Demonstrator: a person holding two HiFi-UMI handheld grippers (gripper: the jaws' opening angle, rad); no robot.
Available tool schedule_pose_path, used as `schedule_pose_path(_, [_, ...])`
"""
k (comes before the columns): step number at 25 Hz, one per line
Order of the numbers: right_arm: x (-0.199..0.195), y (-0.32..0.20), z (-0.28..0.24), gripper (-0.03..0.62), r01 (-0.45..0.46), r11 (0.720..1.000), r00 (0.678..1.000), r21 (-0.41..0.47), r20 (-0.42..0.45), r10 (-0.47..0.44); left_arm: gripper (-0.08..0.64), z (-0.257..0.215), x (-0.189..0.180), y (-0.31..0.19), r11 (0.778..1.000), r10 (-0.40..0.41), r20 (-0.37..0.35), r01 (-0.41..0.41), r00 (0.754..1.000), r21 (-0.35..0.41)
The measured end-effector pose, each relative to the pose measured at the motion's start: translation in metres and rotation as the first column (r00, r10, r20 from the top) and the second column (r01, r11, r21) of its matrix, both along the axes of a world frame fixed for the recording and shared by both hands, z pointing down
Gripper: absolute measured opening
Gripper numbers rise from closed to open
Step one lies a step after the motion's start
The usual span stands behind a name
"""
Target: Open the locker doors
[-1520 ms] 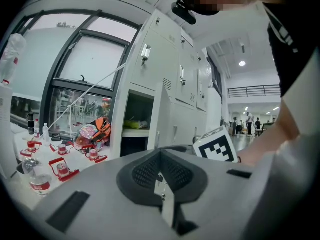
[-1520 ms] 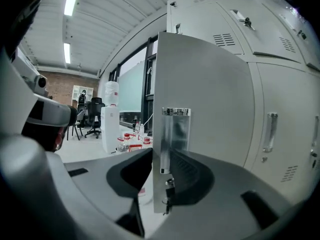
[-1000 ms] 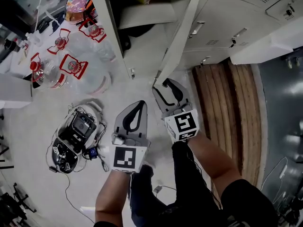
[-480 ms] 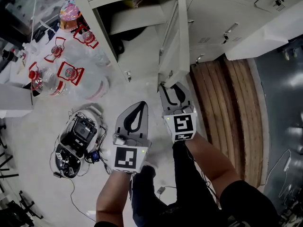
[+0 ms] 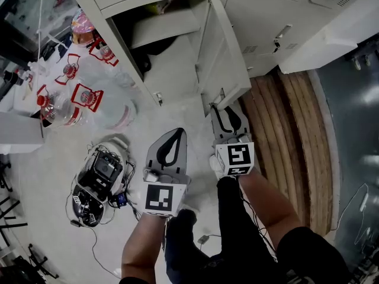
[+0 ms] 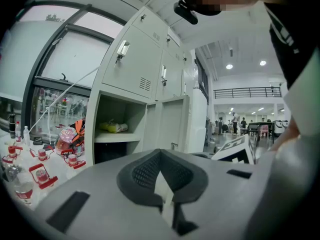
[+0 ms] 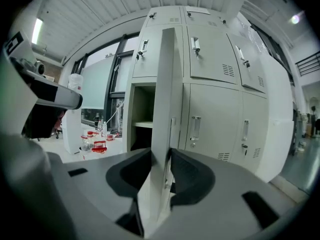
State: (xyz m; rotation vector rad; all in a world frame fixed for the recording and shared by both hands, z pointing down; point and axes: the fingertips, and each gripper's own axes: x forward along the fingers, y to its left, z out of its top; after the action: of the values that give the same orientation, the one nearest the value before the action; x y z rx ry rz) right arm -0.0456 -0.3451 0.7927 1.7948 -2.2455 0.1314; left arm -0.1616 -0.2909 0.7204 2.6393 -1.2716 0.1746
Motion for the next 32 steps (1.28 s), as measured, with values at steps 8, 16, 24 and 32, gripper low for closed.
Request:
schedule_pose_path(8, [0.013, 0.007, -0.005, 0.114, -0.052, 0.999, 0.998, -0.016, 0.046, 0.053, -0.002, -0.01, 0.0, 0.005, 1.0, 0.003, 0.0, -0.003, 1.0, 0.011])
schedule_pose_path(16, [0.007, 0.045, -0.046, 0.001, -0.064, 0.998, 0.997, -0.006, 0.039, 0.065, -0.002, -0.049, -0.005, 0.024, 0.999, 0.022, 0.004, -0.023, 1.0, 0.025])
schedule_pose_path(24, [-0.026, 0.079, -0.15, 0.0, -0.018, 0.999, 0.997, 0.028, 0.074, 0.016, -0.002, -0.121, -0.025, 0.056, 0.998, 0.052, 0.043, -0.053, 0.998, 0.017])
schedule_pose_path(32, [-0.053, 0.12, -0.233, 0.0, 0.008, 0.999, 0.995, 0.036, 0.096, -0.011, -0.002, -0.183, -0.045, 0.088, 0.998, 0.053, 0.044, -0.054, 0.998, 0.023])
